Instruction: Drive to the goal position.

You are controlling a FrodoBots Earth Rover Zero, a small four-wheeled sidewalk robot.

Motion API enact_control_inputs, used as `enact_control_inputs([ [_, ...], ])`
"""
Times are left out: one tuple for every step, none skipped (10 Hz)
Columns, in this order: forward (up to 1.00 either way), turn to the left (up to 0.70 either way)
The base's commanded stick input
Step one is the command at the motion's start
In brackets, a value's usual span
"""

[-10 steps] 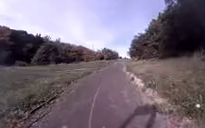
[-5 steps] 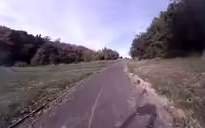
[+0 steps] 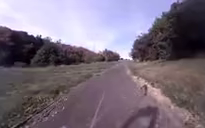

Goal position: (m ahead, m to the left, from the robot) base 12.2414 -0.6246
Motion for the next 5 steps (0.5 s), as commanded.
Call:
enact_control_inputs([
  [0.85,0.00],
  [0.85,0.00],
  [0.85,0.00],
  [0.85,0.00],
  [0.85,0.00],
])
